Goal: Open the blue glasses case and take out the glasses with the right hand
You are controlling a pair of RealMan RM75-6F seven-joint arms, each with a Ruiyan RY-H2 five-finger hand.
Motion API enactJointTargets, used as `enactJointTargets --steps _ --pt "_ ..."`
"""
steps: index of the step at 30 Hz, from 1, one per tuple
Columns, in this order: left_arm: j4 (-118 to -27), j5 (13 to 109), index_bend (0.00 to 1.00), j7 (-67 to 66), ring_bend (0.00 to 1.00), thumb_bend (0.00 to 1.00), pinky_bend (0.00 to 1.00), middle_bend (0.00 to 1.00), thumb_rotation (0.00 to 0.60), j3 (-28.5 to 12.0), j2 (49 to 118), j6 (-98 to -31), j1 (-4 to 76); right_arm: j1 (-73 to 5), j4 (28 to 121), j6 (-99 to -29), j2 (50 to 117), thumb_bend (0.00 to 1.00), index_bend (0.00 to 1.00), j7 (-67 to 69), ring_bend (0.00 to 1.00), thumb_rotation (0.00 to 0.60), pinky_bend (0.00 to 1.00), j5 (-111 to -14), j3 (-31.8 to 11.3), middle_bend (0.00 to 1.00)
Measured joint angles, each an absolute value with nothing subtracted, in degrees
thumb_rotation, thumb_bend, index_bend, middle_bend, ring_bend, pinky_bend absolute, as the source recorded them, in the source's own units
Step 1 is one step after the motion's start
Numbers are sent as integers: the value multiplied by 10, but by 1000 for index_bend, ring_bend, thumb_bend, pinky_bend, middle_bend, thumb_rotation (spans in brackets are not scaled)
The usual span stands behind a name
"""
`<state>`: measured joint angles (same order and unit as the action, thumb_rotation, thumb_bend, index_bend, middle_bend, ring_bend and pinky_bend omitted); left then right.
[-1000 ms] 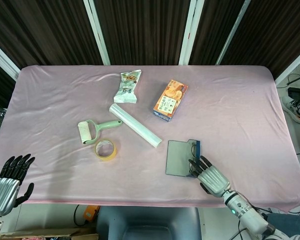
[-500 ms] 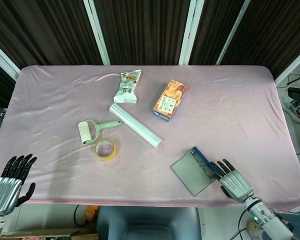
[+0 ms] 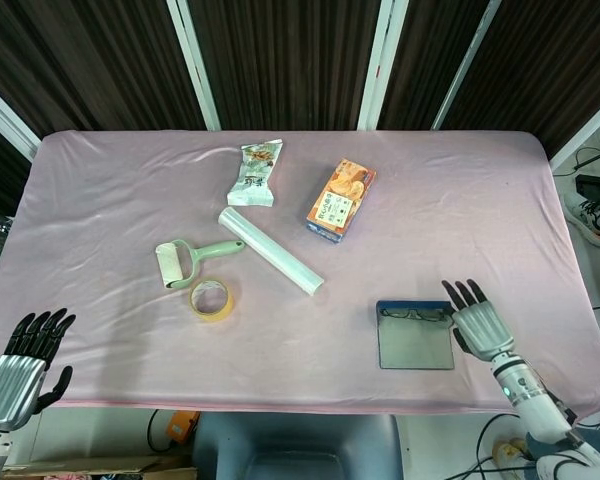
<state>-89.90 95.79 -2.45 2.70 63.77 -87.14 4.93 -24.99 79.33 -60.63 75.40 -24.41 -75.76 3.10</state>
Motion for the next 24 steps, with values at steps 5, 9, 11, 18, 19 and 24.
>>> enactJointTargets --steps 5,9,11,18,19,24 --pt "-899 959 0 -23 39 432 47 41 600 28 637 -872 49 -265 768 -599 782 657 452 -281 0 600 0 -732 0 18" --pt "-898 958 0 -19 39 432 47 41 600 27 636 -874 48 -266 768 -601 786 651 449 -275 0 600 0 -731 -5 18" --pt "-898 957 0 -18 40 432 47 41 600 27 635 -873 48 -262 775 -609 780 621 450 -265 0 600 0 -739 -5 18" --pt "-900 960 0 -21 45 432 49 41 600 29 635 -871 49 -254 795 -639 762 596 455 -233 0 600 0 -762 -15 17" --pt "-901 960 0 -21 45 432 49 41 600 29 636 -871 49 -257 797 -637 762 595 455 -234 0 600 0 -761 -18 17" --pt "-901 958 0 -22 49 430 50 41 600 29 636 -871 49 -278 801 -609 772 596 462 -248 0 600 0 -746 -34 14"
